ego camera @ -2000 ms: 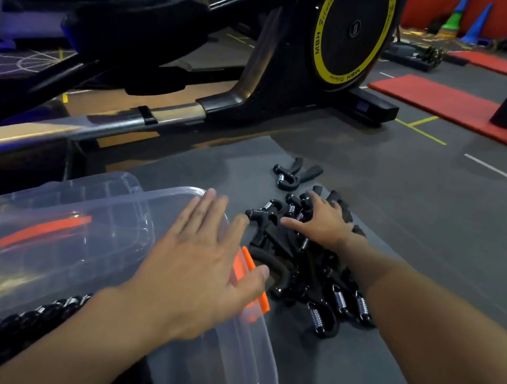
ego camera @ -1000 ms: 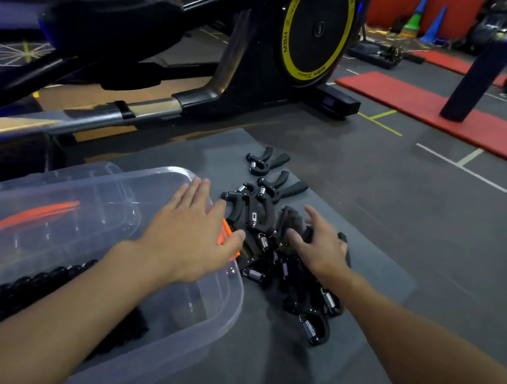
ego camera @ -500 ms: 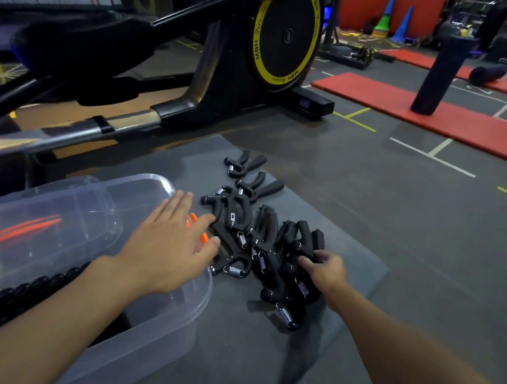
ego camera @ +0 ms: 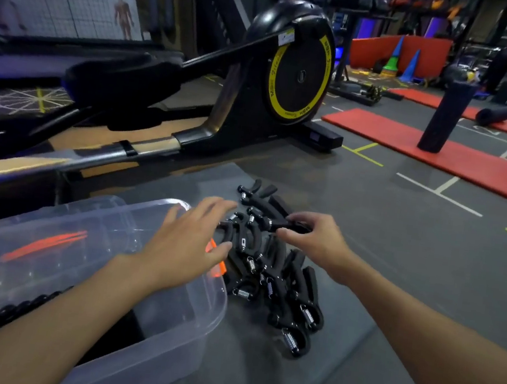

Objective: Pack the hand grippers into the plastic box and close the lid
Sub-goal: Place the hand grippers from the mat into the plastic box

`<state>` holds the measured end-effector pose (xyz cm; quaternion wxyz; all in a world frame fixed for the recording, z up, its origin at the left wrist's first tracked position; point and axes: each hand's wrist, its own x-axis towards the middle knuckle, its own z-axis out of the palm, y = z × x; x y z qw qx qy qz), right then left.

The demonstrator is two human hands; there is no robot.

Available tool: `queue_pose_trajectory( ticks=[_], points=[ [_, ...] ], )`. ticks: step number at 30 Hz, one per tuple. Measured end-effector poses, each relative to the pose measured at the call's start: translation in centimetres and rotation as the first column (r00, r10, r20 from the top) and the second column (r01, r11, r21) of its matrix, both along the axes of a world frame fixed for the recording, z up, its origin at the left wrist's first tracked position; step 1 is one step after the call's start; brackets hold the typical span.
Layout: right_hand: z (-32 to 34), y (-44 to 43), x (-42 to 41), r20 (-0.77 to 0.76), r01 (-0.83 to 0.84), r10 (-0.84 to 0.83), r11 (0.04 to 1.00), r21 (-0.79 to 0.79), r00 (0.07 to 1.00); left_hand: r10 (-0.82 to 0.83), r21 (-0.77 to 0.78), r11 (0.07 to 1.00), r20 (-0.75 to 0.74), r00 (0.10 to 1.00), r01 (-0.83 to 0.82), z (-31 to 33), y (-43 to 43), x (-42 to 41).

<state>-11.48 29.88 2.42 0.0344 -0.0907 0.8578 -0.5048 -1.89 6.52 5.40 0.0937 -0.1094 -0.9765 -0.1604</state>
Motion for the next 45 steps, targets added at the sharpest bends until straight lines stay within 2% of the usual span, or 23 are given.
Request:
queue_pose_trajectory(
  ticks=[4, 9, 13, 20, 22, 24, 26, 28, 31, 34, 38, 45],
  points=[
    [4.9, -2.9, 2.8, 0.021, -0.265, 0.266, 0.963, -0.046, 0.964, -0.105, 0.087, 0.988, -0.195, 0.975, 0.124, 2.8, -2.2, 1.8],
    [7.8, -6.7, 6.2, 0.047, -0.509, 0.509, 0.861, -0.011, 0.859, -0.171, 0.098, 0.973, -0.311, 0.935, 0.21, 3.3, -5.5, 5.2],
    [8.3, -9.5, 7.9, 0.092, -0.551, 0.557, 0.831, -0.081, 0.826, -0.151, 0.192, 0.955, -0.338, 0.929, 0.225, 3.2, -7.1, 7.6],
    [6.7, -13.4, 8.6, 0.16, -0.501, 0.551, 0.822, -0.27, 0.819, 0.138, 0.493, 0.87, -0.26, 0.956, 0.009, 1.9, -11.4, 9.8],
    [5.7, -14.0, 8.4, 0.149, -0.486, 0.504, 0.862, -0.146, 0.85, 0.223, 0.553, 0.831, -0.242, 0.944, -0.054, 1.1, -11.9, 9.6],
    [4.1, -14.3, 7.7, 0.055, -0.444, 0.442, 0.874, 0.198, 0.895, 0.31, 0.612, 0.782, -0.215, 0.926, -0.119, 0.3, -12.1, 9.1],
    [2.3, -14.4, 7.4, -0.022, -0.38, 0.434, 0.811, 0.444, 0.901, 0.362, 0.659, 0.731, -0.153, 0.919, -0.178, -0.7, -12.0, 8.2],
    [0.6, -14.4, 7.4, -0.033, -0.36, 0.442, 0.77, 0.527, 0.896, 0.384, 0.676, 0.701, -0.091, 0.919, -0.227, -1.9, -11.7, 7.0],
    [-1.4, -14.4, 7.5, -0.101, -0.31, 0.507, 0.658, 0.686, 0.856, 0.42, 0.658, 0.689, -0.019, 0.908, -0.305, -4.2, -11.3, 5.1],
    [-1.8, -14.3, 7.6, -0.127, -0.297, 0.55, 0.615, 0.731, 0.825, 0.454, 0.579, 0.716, 0.038, 0.89, -0.39, -6.7, -11.4, 3.3],
    [-1.7, -14.3, 7.6, -0.148, -0.297, 0.567, 0.615, 0.731, 0.81, 0.503, 0.389, 0.775, 0.097, 0.859, -0.498, -9.5, -12.0, 1.8],
    [-1.8, -14.3, 7.5, -0.147, -0.274, 0.586, 0.567, 0.777, 0.797, 0.493, 0.128, 0.856, 0.089, 0.866, -0.5, -11.3, -14.5, 1.5]
  ],
)
